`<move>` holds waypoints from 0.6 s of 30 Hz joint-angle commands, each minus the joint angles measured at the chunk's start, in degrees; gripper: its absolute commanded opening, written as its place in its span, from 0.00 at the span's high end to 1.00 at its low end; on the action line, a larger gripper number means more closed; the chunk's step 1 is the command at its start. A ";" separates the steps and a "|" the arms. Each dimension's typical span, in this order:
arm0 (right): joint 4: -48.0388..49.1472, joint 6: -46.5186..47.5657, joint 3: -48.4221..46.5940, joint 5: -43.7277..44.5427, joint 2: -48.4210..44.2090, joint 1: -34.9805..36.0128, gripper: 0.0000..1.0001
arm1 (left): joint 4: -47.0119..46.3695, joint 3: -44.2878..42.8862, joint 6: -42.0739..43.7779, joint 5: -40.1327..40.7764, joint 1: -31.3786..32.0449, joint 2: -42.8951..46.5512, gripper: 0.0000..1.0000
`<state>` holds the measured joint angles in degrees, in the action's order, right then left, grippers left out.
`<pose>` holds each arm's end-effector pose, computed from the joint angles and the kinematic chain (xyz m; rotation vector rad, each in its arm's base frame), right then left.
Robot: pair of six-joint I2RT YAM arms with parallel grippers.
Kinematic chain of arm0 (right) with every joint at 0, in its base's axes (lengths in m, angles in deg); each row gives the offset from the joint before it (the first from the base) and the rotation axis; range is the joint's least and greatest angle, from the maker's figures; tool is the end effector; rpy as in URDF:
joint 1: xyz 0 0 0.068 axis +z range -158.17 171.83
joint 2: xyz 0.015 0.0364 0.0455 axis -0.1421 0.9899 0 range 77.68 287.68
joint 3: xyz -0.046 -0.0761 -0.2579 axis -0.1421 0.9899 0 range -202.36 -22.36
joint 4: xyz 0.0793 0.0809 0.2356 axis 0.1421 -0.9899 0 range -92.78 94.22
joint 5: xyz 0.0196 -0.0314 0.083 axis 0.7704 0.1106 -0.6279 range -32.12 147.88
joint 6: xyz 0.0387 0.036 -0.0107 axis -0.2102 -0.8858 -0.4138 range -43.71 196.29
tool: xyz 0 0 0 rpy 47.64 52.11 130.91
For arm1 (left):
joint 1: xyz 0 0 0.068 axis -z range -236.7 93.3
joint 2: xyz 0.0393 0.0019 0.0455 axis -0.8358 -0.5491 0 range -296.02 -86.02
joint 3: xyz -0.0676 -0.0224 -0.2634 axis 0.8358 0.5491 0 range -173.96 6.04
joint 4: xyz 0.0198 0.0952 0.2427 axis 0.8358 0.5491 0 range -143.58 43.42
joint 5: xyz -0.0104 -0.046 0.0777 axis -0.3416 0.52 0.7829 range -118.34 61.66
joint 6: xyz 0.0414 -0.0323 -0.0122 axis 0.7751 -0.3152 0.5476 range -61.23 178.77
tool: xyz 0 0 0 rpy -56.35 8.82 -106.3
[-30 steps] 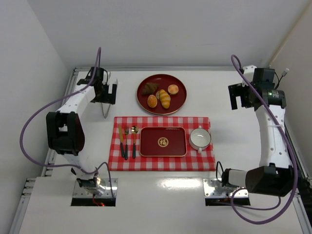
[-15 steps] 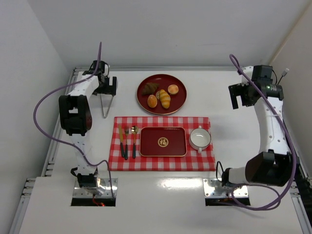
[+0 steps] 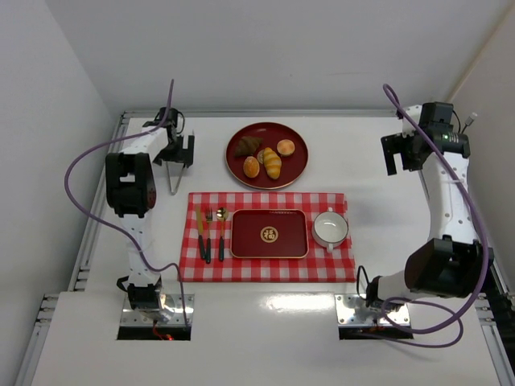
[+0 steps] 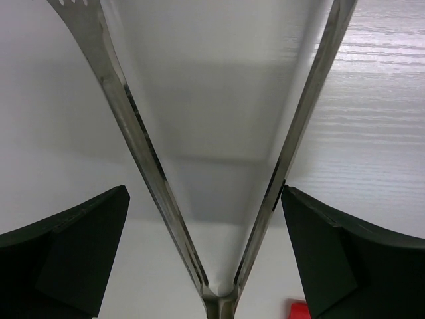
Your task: Place the bread
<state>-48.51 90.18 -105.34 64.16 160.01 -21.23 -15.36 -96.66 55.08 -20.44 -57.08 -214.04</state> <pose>0.2877 -0.0707 0.3517 0.0291 2.5027 -0.3339 0.4784 0.0080 0.1730 -0.1383 2.6684 0.1664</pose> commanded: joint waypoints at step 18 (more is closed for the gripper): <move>0.35 0.35 -0.96 0.22 0.21 -1.53 0.00 | 3.44 -2.15 1.49 -6.93 -2.43 -6.53 0.03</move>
<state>-48.57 90.25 -105.34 64.14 160.38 -22.06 -14.80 -98.54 55.72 -25.56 -59.07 -216.73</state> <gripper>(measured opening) 1.001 0.975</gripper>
